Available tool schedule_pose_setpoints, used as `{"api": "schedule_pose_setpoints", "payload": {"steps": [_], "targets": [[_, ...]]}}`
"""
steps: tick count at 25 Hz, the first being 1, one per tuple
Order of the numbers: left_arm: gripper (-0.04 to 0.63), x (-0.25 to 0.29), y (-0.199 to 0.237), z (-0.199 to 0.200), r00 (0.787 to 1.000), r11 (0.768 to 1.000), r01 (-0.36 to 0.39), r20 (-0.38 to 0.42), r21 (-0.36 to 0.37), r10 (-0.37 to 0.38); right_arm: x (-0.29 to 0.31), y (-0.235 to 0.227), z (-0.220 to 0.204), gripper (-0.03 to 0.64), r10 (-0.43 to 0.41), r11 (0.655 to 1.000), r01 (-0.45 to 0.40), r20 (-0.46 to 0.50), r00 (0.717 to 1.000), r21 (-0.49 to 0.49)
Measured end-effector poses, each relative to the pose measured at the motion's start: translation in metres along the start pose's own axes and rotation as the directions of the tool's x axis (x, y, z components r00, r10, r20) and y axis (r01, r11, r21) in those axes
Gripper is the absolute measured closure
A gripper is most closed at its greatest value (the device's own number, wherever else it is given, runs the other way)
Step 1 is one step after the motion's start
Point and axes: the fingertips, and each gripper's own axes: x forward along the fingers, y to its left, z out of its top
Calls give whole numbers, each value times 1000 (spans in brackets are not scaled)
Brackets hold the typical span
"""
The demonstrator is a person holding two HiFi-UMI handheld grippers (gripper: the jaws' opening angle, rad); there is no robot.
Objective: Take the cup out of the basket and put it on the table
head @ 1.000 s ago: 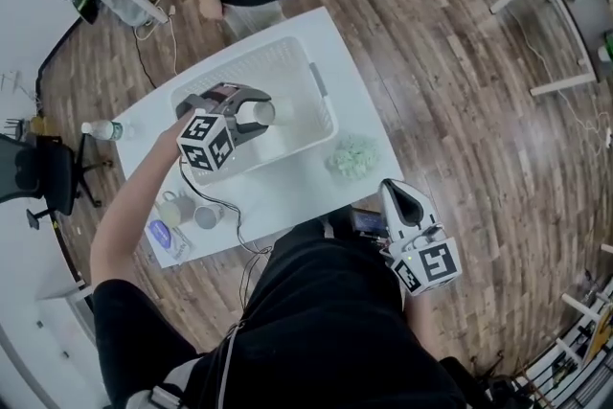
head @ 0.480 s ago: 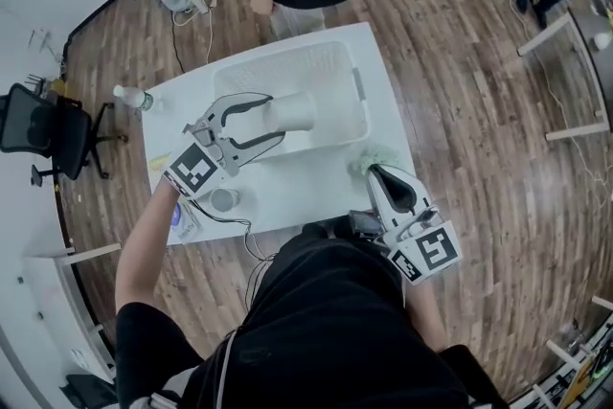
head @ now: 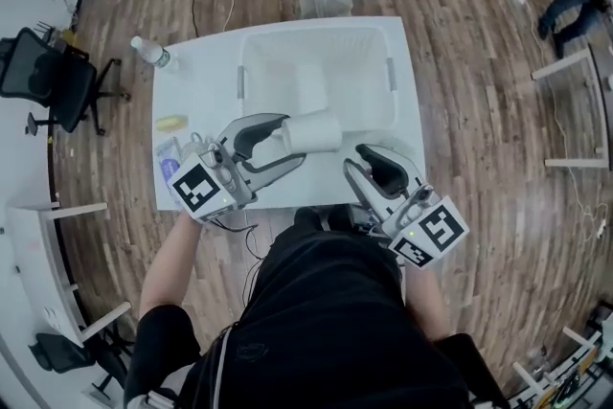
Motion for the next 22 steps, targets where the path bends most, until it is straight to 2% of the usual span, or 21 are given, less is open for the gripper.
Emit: {"api": "schedule_pose_setpoints", "payload": {"steps": [2, 6, 11, 15, 22], "targets": [[348, -7, -7, -4, 999, 999, -20, 32, -29, 21, 7, 8, -3, 518, 39, 999, -39, -12, 999, 22], [348, -28, -15, -20, 998, 996, -53, 38, -78, 56, 26, 23, -18, 520, 75, 997, -73, -61, 995, 24], [348, -37, -17, -26, 994, 991, -83, 60, -107, 90, 35, 32, -22, 540, 135, 990, -132, -78, 988, 47], [348, -43, -21, -35, 993, 988, -103, 44, -116, 109, 36, 40, -25, 569, 181, 982, -176, -86, 980, 66], [347, -73, -18, -68, 976, 959, -219, -33, -180, 217, 37, 50, -35, 588, 169, 984, -174, -158, 973, -21]]}}
